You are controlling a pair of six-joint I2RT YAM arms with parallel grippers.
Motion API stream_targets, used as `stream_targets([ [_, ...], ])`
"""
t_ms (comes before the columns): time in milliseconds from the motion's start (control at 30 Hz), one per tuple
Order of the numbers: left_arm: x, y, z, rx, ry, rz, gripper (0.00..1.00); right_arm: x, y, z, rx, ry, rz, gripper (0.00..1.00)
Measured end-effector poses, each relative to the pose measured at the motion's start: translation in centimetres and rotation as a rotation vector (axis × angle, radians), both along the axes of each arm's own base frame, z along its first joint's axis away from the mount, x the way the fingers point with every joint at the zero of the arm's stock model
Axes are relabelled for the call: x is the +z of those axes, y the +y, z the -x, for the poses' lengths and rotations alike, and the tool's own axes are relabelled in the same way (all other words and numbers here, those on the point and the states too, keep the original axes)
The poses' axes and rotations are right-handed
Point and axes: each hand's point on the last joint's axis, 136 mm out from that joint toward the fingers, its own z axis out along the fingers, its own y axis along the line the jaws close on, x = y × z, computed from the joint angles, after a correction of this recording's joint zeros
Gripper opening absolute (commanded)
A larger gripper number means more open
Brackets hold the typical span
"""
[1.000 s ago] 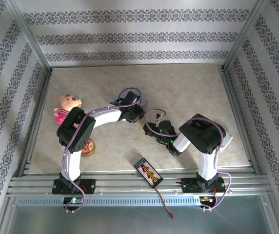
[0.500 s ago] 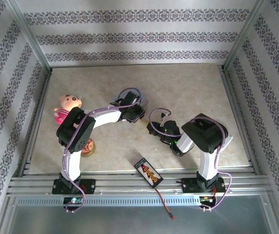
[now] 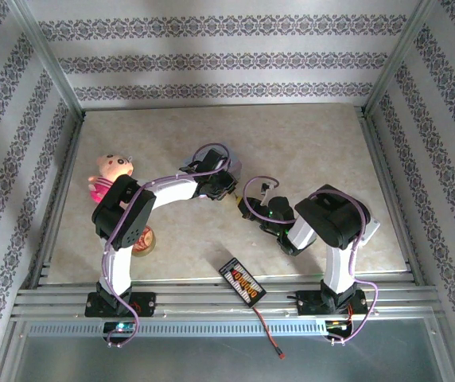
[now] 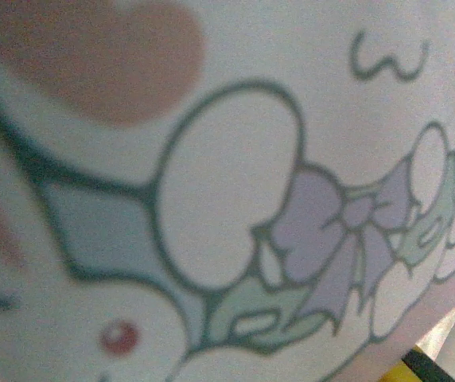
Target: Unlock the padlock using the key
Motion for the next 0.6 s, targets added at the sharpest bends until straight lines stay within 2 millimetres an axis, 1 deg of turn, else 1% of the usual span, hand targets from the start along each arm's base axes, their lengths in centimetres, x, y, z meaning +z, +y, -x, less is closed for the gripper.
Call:
stream_targets([
  [233,0.03,-0.03,-0.03,0.002,0.000,0.003,0.18,-0.62,-0.03,0.08,0.002,0.013,0.008,0.00],
  [600,0.07,-0.06,-0.09,0.005,-0.001,0.007,0.18,-0.14,0.44,-0.24,0.013,0.001,-0.004,0.00],
])
